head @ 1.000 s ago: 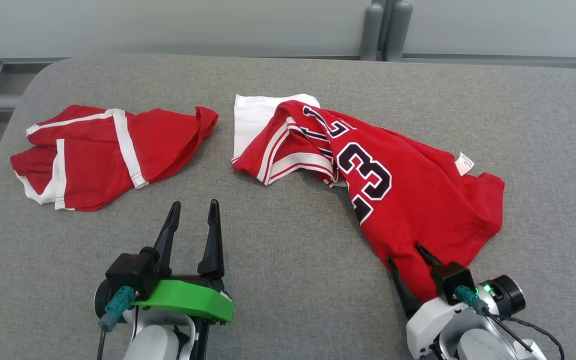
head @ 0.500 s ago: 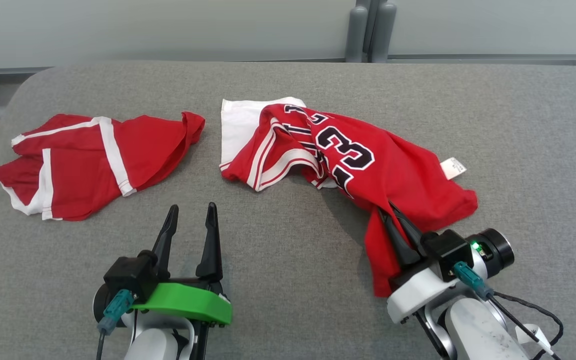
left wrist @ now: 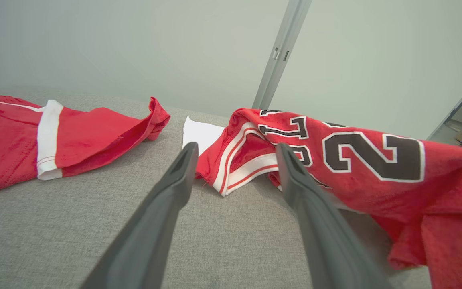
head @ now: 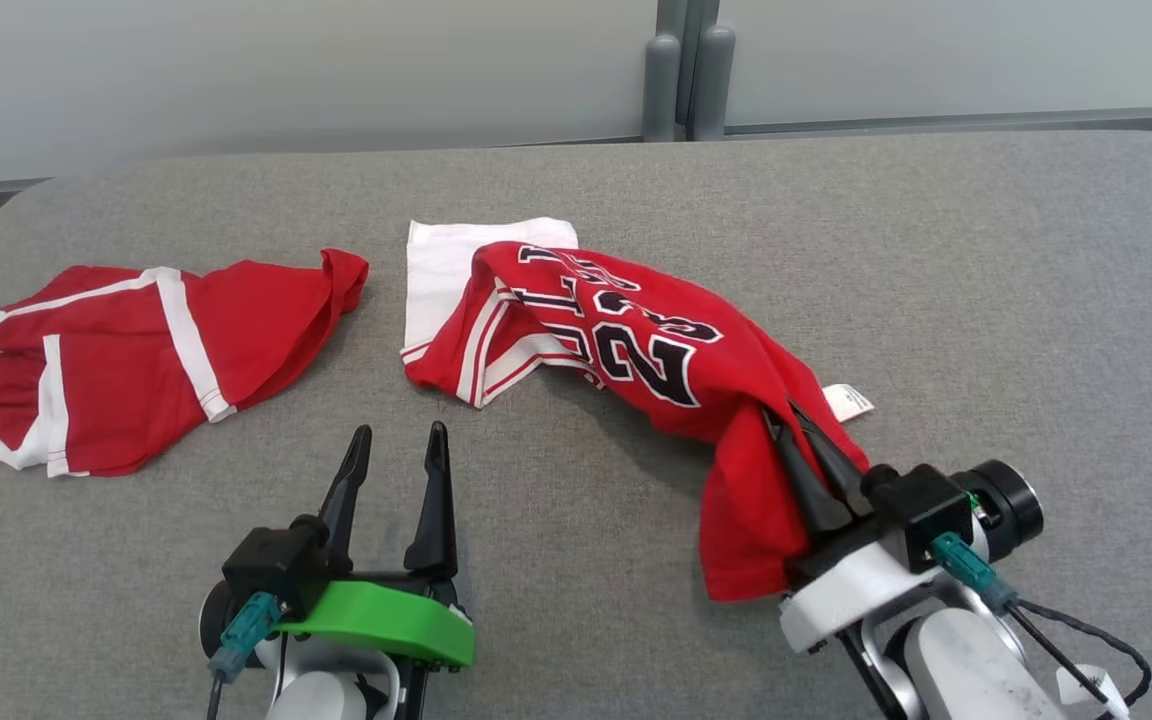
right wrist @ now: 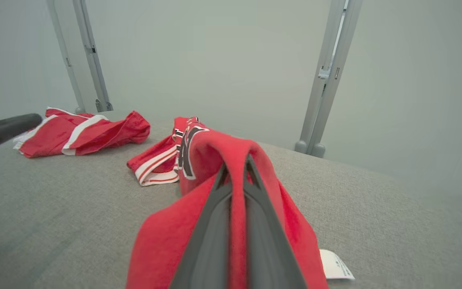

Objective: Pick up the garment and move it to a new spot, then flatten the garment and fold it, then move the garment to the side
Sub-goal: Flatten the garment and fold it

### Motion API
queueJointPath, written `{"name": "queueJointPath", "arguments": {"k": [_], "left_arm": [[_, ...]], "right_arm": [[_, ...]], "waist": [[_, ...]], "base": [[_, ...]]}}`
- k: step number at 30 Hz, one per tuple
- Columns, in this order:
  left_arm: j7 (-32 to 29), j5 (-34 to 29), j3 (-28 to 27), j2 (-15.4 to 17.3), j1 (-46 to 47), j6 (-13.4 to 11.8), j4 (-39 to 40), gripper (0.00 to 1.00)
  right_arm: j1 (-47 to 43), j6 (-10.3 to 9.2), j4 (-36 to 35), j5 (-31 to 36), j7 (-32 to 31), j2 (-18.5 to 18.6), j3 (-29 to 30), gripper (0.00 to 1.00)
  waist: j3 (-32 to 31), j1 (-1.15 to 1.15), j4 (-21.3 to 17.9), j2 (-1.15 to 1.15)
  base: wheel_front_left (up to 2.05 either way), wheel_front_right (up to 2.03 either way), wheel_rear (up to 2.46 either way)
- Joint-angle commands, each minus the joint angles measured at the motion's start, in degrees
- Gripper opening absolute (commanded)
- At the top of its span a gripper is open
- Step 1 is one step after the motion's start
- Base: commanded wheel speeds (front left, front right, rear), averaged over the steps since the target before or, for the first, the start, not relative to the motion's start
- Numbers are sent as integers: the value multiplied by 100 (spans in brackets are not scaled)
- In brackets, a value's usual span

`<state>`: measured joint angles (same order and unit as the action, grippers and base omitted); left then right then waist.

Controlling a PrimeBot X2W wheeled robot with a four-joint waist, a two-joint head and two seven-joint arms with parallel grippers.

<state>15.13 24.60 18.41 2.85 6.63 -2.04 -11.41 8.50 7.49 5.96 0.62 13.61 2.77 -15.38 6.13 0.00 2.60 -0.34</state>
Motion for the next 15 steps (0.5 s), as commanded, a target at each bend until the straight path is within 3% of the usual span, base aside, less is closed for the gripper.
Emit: {"name": "queueJointPath", "arguments": {"k": [1, 15], "left_arm": [[4, 4, 21, 8, 6, 1, 30, 100], [3, -17, 222, 9, 280, -6, 179, 100]], "right_arm": [[114, 0, 236, 33, -104, 159, 116, 0], [1758, -3, 2346, -34, -157, 1337, 825, 0]], "waist": [[63, 0, 37, 34], [529, 0, 617, 34]], "base": [[0, 0, 0], [0, 0, 0]]}}
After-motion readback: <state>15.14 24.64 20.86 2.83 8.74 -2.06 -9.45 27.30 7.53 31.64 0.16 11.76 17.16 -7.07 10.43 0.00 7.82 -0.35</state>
